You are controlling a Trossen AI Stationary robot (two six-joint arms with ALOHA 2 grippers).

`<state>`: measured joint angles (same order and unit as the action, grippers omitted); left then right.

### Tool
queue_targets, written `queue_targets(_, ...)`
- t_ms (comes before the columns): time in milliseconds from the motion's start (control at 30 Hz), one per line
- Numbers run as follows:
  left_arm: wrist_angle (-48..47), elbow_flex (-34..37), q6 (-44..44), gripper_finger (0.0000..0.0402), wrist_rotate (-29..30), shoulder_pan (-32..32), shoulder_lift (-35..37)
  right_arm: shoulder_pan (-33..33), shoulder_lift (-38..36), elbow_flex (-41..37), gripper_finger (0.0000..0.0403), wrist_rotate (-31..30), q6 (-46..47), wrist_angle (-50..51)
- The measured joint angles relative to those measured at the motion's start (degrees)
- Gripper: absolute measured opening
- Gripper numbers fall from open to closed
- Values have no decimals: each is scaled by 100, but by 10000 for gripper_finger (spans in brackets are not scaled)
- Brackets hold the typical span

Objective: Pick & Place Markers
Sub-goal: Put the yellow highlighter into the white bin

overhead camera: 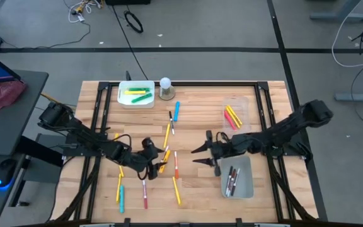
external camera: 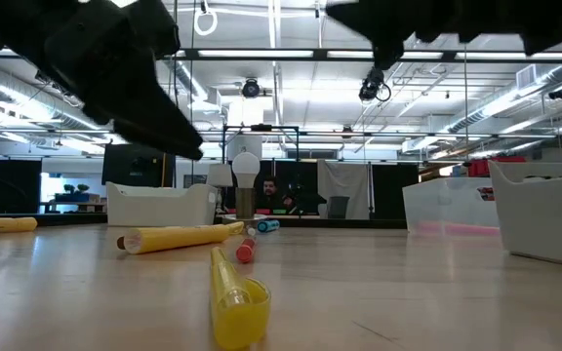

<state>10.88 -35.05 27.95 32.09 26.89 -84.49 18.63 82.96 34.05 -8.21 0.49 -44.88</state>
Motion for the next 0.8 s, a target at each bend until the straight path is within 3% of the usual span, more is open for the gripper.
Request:
queue_targets(200, -157, -4, 1029, 268, -684, -20, -87, -1, 1012, 290, 205, -498, -250, -407)
queue_targets(367, -188, -1, 1513, 260, -716, -34, -482, -31, 1533, 471, 215, -641, -249, -403)
queue_targets(567, -184, -345, 1393, 232, -784, -122, -1178, -31, 1740, 520, 205, -614, 50, -485)
queue_targets(800, -570, -703, 1188, 201, -945, -200, -1462, -11, 1762, 522, 195, -577, 79, -496)
